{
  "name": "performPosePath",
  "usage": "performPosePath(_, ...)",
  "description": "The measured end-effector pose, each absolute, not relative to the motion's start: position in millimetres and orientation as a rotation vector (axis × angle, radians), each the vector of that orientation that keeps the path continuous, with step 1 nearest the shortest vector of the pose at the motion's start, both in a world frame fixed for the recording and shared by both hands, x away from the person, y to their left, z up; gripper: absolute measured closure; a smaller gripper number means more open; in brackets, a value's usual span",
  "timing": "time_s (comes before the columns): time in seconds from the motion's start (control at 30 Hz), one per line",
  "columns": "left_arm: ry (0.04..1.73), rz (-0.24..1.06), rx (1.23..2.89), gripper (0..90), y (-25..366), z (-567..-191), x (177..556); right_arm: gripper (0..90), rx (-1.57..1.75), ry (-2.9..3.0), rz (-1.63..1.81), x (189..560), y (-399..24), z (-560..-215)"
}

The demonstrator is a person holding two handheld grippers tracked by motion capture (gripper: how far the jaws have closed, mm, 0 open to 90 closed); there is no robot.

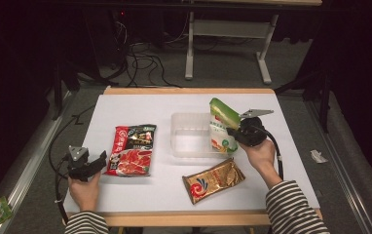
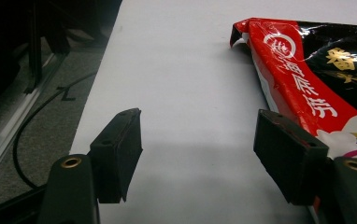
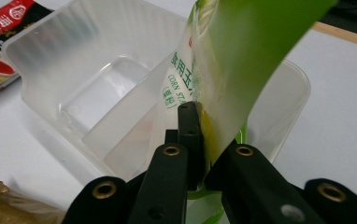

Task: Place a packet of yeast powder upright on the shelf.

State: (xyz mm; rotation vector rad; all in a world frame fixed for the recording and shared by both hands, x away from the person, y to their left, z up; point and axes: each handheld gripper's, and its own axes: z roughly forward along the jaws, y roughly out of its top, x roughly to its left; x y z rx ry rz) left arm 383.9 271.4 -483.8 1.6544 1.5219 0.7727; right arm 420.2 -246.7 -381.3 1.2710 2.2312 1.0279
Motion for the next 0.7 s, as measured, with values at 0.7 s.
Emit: performPosePath(0.7, 1.528, 0.767, 1.656, 32.8, 271.8, -483.8, 384.6, 75.1, 1.24, 2.168, 1.062, 408.2, -252.1, -395.1)
